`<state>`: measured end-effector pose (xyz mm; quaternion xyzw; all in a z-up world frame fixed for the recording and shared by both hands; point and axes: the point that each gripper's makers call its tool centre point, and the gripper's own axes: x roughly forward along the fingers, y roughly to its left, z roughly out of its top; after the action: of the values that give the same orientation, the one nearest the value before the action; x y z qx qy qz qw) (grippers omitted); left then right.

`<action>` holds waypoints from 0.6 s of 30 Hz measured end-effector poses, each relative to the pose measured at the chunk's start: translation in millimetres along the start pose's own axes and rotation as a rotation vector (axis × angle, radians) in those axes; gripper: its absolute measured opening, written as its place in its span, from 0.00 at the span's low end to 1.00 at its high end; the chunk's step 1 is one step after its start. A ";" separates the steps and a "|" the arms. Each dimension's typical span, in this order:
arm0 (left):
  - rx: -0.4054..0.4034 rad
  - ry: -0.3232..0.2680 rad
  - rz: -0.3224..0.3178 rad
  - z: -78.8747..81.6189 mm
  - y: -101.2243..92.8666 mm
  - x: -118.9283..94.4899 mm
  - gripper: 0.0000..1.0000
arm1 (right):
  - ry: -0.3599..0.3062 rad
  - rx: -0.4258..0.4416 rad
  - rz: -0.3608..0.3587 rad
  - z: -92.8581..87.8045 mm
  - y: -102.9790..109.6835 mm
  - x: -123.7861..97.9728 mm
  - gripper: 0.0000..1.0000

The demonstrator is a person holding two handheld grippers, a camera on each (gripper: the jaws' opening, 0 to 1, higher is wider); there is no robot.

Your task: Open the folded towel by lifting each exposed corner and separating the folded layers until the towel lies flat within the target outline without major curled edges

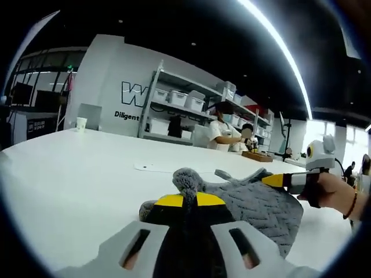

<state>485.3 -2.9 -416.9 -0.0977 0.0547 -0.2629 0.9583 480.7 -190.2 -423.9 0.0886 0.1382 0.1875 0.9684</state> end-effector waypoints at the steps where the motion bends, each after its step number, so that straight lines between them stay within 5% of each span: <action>1: 0.004 0.000 -0.001 0.3 -0.2 0.3 0.01 | -0.005 -0.007 -0.002 0.8 0.1 -0.3 0.00; 18: 0.035 -0.013 -0.007 17.9 -5.8 -2.6 0.01 | -0.011 0.012 -0.029 13.0 2.1 -5.8 0.00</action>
<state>483.0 -3.7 -398.1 -0.0827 0.0436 -0.2663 0.9593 478.8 -192.1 -409.8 0.0935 0.1354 0.1722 0.9712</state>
